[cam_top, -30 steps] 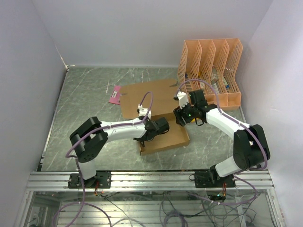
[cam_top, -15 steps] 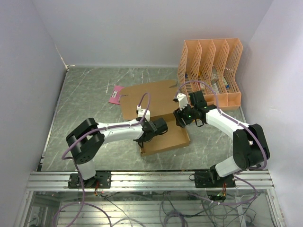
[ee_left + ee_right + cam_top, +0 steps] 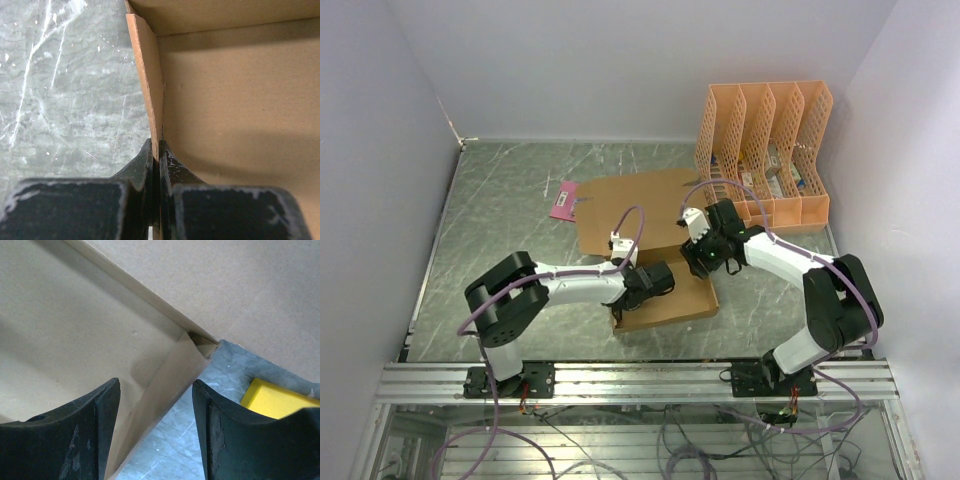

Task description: Fold the paper box

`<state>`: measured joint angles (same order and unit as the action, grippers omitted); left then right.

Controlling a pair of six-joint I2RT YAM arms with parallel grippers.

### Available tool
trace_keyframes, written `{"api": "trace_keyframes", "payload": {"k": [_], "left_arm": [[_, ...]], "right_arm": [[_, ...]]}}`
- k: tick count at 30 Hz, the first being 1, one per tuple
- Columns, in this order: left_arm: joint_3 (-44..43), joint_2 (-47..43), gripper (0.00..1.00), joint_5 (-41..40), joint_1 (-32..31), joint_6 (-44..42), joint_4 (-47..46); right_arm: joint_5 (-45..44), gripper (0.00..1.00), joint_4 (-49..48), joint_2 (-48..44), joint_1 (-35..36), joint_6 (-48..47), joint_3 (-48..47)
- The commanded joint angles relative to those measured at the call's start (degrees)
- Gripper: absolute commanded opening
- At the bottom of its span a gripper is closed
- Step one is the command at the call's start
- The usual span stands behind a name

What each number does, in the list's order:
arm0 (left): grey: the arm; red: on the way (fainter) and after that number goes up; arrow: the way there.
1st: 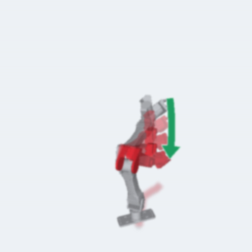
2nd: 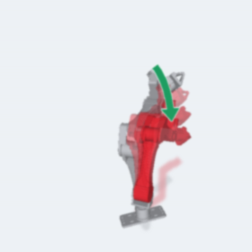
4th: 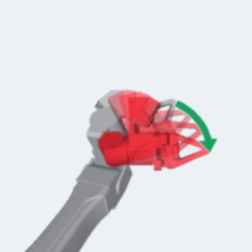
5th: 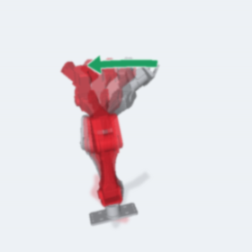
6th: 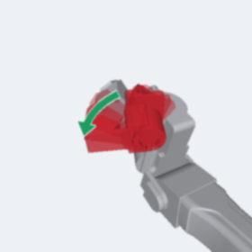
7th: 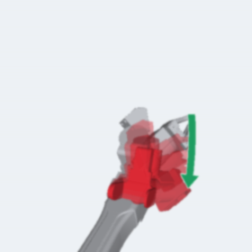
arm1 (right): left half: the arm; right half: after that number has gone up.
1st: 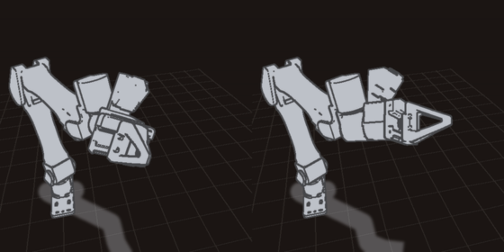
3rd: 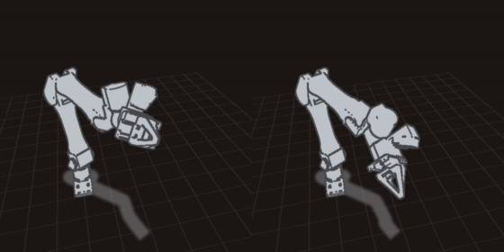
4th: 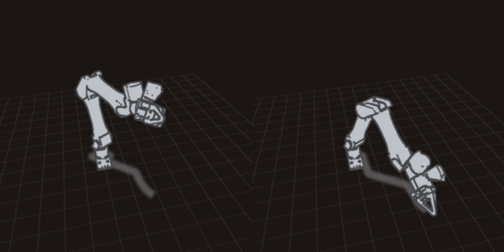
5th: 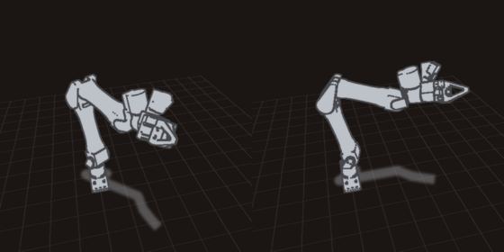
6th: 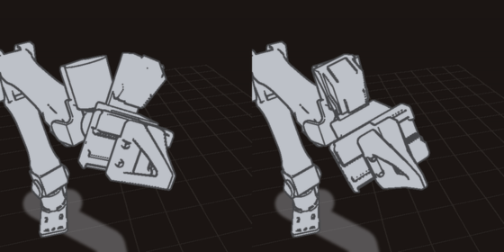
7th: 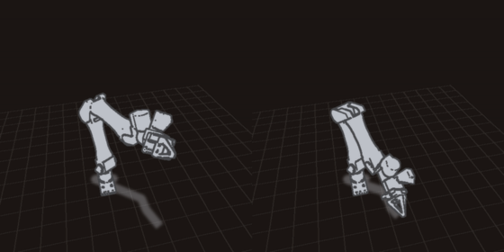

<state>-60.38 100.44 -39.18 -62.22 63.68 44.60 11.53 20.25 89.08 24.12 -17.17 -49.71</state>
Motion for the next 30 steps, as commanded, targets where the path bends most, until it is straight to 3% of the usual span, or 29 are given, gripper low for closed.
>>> {"api": "trace_keyframes", "payload": {"k": [1,6,14,21,30], "left_arm": [[1.46,6.42,0.07,-1.52,-0.48,-1.17,10.31],[-1.38,7.08,0.08,-3.0,-0.8,-0.86,13.5],[4.68,-1.56,0.3,2.33,-0.63,-0.23,3.35],[2.94,-4.94,0.4,2.3,-0.63,-0.46,2.07],[1.05,-7.47,0.44,2.34,-0.67,-1.0,1.4]], "right_arm": [[-2.61,0.59,-0.56,0.11,-0.03,0.08,0.67],[-3.49,0.59,-0.48,0.86,-0.04,0.46,0.59],[-4.5,0.6,-0.41,1.77,-0.04,0.78,0.63],[-4.16,0.6,-0.4,2.38,0.9,0.73,0.67],[-3.16,0.6,-0.58,1.14,1.02,0.74,0.69]]}}
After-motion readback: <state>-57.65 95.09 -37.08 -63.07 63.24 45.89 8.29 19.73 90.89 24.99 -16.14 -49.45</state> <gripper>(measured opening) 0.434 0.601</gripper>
